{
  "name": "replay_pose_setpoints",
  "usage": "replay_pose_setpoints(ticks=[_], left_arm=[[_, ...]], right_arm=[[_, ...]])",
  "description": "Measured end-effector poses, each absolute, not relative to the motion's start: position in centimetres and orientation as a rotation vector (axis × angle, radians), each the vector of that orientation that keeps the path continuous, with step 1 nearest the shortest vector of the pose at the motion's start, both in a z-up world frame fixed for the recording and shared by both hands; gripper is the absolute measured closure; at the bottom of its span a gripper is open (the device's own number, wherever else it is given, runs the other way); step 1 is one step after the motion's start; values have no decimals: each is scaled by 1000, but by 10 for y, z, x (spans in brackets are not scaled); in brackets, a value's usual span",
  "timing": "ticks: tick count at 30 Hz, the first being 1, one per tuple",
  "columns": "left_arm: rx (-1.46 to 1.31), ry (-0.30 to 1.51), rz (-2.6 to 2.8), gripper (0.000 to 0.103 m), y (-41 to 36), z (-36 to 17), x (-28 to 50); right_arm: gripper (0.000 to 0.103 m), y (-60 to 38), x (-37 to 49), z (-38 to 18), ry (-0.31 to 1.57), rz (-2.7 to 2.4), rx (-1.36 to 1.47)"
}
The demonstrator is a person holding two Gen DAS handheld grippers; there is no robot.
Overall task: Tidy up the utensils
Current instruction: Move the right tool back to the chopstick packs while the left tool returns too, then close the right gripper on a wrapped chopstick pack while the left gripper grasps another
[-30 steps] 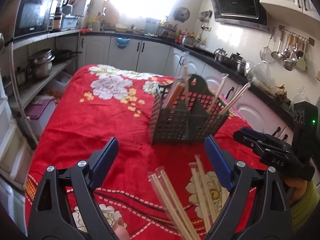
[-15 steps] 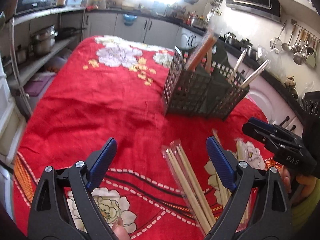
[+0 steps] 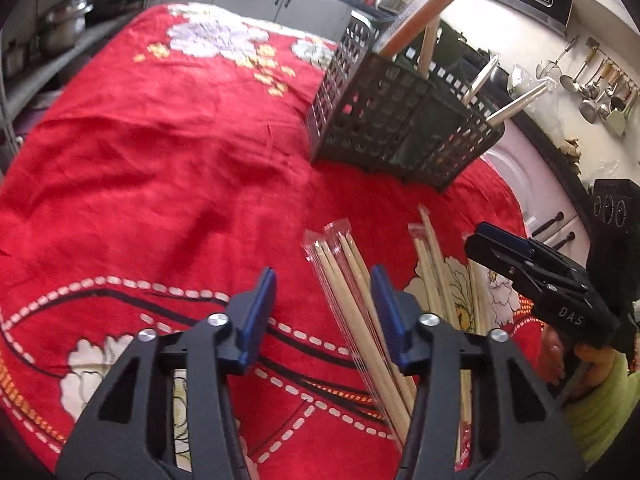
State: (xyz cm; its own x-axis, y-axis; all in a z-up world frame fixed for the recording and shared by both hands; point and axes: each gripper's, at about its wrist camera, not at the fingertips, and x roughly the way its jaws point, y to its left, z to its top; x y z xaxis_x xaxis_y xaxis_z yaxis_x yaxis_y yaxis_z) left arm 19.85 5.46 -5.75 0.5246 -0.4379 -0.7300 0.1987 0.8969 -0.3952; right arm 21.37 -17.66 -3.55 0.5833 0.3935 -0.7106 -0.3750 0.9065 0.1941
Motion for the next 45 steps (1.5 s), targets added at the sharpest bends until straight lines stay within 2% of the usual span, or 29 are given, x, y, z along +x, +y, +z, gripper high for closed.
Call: replay_pose_setpoints(ticks=[4,7,20,21,23,28,32,37,40,45], left_arm=[[-303,988,-374,75,58,-67,204],[-297,995,-373,75,56,-67,208],[-249,999,-389,76,40,-71,227],[-243,997,-385,77,39,-71,228],[-212,989,-367,87,38,-72,229],[-235,991,-371,91,47,-73,228],[-279,1003,-373,92,57,-73,226],[-325,1016,-374,92,64,-74,224],[-342,1019,-374,92,63,-76,227],[-352,999,-362,98,61,-75,226]], right_arm=[[57,-175,221,-45,874,438,26],[61,-175,228,-53,910,432,29],[64,-173,255,-66,974,404,43],[65,-172,257,-67,976,400,41],[66,-171,260,-68,977,391,27],[74,-170,268,-69,987,367,3],[77,-171,278,-69,1005,365,24],[91,-180,281,-67,1001,387,75],[92,-188,279,-63,991,423,150],[93,-201,268,-41,920,485,225]])
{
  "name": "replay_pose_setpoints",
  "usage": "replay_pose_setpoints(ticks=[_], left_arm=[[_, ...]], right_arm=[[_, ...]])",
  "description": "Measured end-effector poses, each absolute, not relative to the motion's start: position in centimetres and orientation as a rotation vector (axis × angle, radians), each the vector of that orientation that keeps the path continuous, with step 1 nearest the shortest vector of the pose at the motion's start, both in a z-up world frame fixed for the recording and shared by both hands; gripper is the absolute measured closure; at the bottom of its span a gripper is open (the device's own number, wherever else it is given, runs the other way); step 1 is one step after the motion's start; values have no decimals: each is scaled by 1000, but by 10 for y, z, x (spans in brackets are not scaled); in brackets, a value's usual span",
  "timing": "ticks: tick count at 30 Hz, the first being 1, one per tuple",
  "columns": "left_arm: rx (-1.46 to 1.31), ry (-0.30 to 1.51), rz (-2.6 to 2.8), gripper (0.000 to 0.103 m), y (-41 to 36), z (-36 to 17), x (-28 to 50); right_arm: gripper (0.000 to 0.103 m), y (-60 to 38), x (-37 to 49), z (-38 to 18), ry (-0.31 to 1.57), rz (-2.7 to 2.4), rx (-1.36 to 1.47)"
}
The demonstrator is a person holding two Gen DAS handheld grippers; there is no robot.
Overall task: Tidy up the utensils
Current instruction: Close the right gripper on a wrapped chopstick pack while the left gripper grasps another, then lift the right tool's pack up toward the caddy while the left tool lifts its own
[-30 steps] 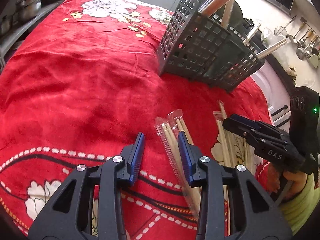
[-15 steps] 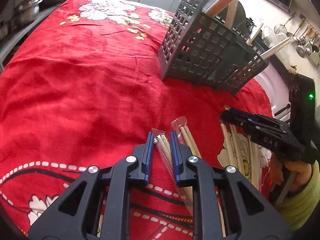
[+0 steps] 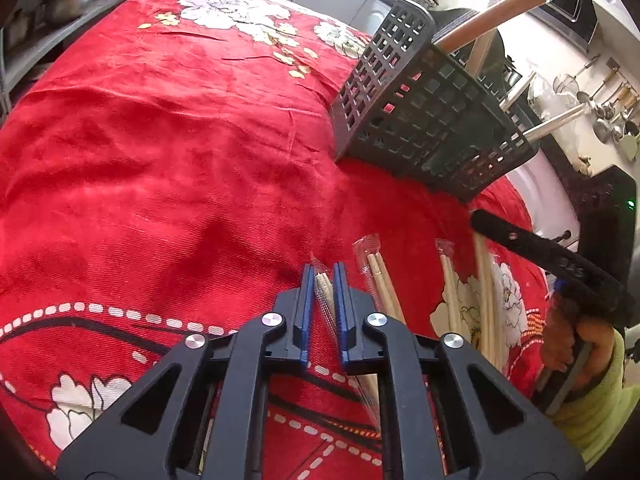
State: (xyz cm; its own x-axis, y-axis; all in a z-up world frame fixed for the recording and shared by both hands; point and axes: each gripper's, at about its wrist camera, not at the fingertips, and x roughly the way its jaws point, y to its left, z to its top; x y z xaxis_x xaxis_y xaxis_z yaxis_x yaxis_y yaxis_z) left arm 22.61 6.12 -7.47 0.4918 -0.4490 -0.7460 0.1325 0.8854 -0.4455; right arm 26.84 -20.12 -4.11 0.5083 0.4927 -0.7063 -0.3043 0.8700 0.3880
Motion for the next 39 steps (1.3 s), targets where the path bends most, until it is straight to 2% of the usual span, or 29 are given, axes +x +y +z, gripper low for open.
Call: replay_pose_setpoints(ticks=[20,39], left_arm=[[-307,733,-351,100,66,22,177],[-274,606,-367,101,64,68,163]], right_arm=[[95,-188,216,47,689,624,156],[96,-181,188,91,545,630,79]])
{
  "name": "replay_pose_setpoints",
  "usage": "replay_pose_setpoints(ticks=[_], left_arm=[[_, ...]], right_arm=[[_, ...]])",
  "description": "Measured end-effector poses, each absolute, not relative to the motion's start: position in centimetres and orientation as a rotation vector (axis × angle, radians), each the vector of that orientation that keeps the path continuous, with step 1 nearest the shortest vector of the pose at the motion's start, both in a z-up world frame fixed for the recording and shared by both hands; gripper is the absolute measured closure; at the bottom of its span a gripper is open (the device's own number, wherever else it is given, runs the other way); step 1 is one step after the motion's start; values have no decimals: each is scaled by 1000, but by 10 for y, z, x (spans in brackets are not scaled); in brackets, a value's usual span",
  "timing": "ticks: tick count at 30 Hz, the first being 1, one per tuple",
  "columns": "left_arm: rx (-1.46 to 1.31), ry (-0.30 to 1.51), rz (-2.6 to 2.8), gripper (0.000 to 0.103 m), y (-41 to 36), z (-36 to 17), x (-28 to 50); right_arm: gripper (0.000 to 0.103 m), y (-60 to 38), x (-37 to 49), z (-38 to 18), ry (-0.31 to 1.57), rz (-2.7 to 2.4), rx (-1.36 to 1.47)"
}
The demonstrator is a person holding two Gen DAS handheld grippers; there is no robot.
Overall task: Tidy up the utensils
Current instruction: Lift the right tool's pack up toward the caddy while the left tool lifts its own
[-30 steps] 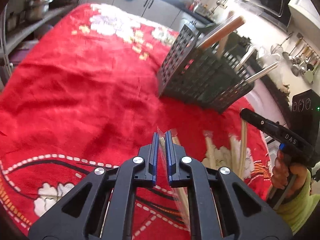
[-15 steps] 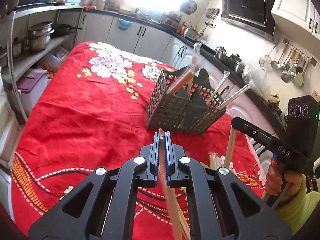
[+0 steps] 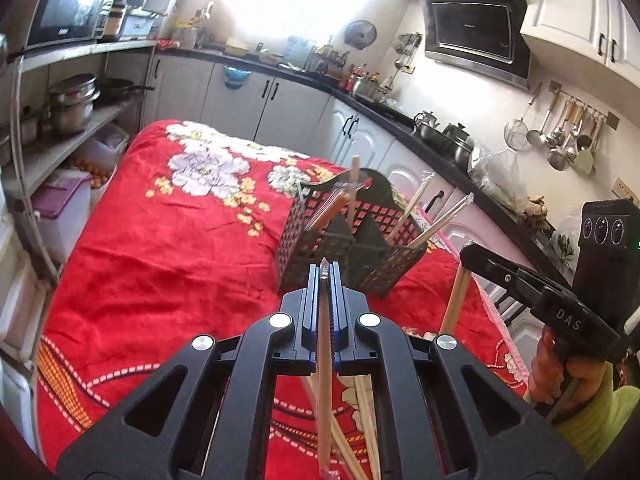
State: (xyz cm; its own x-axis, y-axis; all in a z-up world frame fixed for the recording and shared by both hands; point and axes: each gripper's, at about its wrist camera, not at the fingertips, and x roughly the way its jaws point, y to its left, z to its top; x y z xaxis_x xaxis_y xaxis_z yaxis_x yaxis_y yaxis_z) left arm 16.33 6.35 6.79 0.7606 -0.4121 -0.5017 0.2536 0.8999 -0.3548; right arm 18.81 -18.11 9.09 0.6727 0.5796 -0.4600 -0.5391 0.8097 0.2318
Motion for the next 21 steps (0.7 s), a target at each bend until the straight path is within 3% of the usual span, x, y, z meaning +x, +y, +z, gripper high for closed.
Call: replay_pose_setpoints(ticks=[21], left_arm=[[-225,462,-478,101,17,135,187]], right_arm=[[96,-223,184,132,400,508,112]])
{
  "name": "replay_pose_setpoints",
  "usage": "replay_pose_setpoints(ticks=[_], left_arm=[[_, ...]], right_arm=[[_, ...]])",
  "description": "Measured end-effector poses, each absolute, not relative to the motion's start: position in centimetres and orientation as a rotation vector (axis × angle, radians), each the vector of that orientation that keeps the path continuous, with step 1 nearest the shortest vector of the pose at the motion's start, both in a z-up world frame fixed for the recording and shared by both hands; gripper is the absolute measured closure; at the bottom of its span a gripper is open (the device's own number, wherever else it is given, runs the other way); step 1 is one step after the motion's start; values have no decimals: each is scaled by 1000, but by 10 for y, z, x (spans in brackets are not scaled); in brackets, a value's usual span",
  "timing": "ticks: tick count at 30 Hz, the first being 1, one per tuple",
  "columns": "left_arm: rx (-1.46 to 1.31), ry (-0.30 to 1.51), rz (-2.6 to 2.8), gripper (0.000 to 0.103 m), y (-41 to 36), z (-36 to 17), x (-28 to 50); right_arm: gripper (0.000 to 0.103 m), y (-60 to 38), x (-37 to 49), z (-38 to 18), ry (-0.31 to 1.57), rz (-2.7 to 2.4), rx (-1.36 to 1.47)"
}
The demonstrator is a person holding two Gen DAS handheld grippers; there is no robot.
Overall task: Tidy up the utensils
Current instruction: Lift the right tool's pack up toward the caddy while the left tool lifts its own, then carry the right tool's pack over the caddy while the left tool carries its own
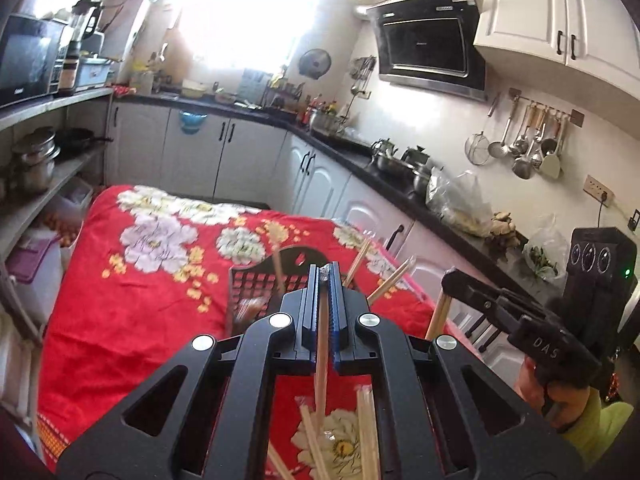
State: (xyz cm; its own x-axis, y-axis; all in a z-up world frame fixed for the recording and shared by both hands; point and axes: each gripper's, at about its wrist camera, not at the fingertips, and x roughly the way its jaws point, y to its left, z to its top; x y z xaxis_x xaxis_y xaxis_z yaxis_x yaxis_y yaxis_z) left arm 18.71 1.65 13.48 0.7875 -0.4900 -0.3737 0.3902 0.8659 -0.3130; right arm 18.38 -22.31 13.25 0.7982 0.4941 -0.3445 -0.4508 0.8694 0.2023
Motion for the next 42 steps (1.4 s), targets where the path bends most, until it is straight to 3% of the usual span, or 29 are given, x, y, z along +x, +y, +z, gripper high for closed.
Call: replay_pose_setpoints(ticks=[24,42], left_arm=[[-199,362,-510,101,-11,191,235],[-150,260,-393,101,-21,200,255]], right_arm=[[96,-246,221,174,276,421,134],[96,-232,256,203,157,336,96]])
